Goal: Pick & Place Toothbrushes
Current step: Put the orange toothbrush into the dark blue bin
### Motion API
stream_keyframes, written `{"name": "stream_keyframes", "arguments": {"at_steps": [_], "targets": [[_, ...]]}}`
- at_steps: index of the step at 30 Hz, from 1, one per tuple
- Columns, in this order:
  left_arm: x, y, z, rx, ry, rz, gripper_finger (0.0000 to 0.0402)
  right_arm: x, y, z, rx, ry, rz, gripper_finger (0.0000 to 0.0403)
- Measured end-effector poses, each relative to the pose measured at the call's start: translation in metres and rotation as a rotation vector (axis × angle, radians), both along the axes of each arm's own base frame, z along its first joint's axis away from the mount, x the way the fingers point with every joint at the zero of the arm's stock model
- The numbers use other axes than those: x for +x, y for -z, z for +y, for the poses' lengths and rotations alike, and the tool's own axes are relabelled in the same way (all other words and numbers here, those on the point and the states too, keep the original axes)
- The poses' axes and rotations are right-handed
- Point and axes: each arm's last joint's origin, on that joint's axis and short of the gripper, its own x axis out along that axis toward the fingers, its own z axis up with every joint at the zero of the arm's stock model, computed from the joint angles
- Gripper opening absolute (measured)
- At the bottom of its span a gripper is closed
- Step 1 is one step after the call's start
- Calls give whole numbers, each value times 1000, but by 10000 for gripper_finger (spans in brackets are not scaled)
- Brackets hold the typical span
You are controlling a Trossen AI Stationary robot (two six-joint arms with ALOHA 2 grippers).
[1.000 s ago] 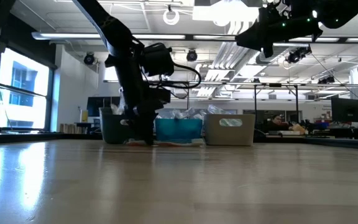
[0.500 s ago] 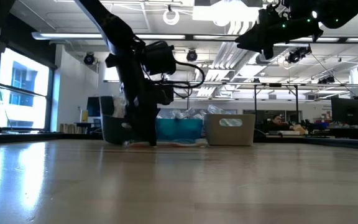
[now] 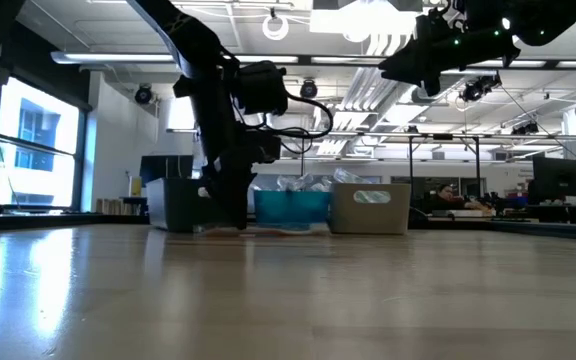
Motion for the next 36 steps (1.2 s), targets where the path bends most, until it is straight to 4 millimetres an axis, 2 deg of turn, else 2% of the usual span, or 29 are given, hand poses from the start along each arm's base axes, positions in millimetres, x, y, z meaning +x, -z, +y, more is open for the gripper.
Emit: {"name": "stream_keyframes", "arguments": {"at_steps": [36], "targets": [[1,-1,0,-14,-1,-13,85,0,0,0,2,0,2,136]]}}
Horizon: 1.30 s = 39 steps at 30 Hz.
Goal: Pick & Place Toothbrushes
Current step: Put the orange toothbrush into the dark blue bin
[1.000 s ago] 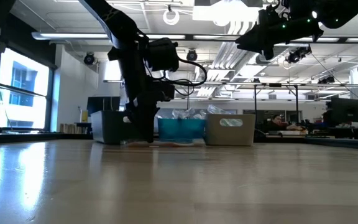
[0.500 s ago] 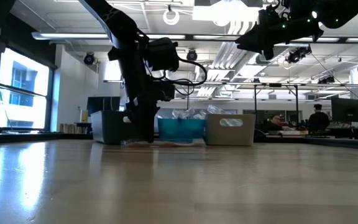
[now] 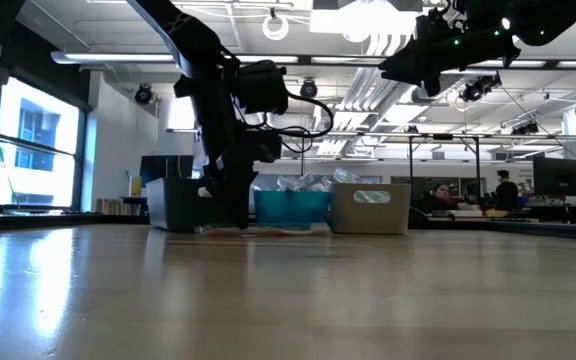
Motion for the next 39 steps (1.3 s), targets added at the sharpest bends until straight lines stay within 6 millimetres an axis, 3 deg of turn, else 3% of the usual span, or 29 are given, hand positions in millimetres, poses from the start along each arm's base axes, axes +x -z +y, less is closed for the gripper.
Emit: {"name": "stream_keyframes", "arguments": {"at_steps": [13,25,33,39], "targets": [[0,-4,0,-13,-21,-17,85,0,0,0,0,0,0,136],[10,-42,3,-6,-23,-42,85,0,0,0,0,0,0,136],[17,-51,1,-79,-223,-108,85,0,0,0,0,0,0,136],[21,-51,-13,-83,-237,-116,85,0,0,0,-12,-1,5,136]]}}
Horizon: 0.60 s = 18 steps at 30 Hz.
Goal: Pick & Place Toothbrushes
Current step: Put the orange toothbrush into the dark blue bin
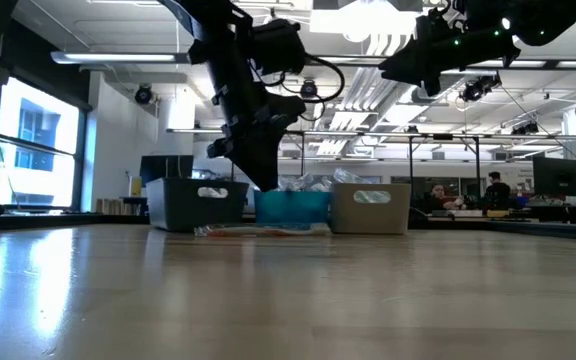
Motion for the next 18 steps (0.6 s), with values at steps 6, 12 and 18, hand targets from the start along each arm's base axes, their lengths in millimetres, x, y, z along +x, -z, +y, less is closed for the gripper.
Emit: {"name": "stream_keyframes", "arguments": {"at_steps": [6,12,18], "targets": [[2,0,-14,70,-9,13,85,0,0,0,-11,-1,5,136],[2,0,-13,87,-19,15,85,0,0,0,-11,-1,5,136],[6,-2,-12,109,-6,-29,85,0,0,0,-11,-1,5,136]]}}
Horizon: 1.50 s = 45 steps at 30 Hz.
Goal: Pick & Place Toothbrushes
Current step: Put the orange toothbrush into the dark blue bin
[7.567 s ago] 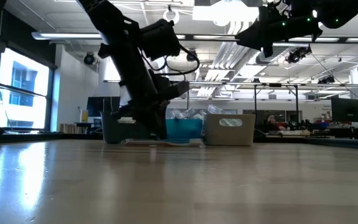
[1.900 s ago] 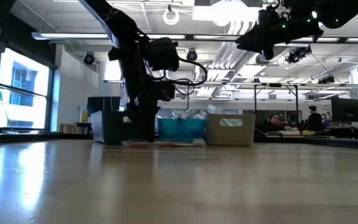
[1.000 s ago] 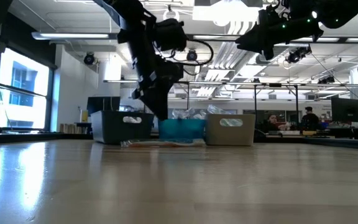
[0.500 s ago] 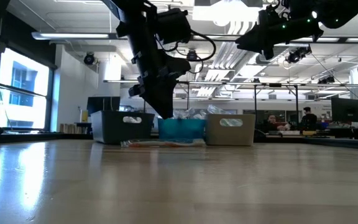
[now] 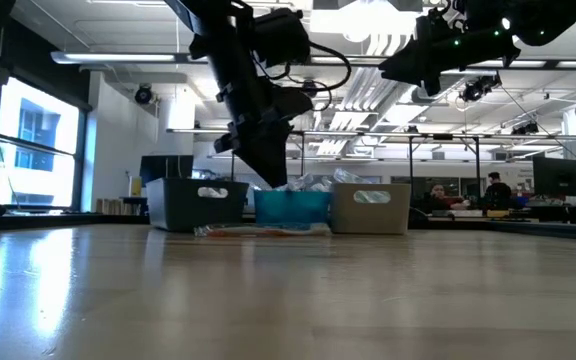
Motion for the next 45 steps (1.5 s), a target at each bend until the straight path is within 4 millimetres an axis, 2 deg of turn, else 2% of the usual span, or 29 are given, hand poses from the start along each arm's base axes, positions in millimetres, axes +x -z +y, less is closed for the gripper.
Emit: {"name": "stream_keyframes", "arguments": {"at_steps": [22,39,45], "targets": [[7,14,7,-59,-26,-4,85,0,0,0,0,0,0,136],[4,21,7,-35,12,81,85,0,0,0,1,0,1,136],[5,33,7,-40,10,130,85,0,0,0,1,1,1,136]]}}
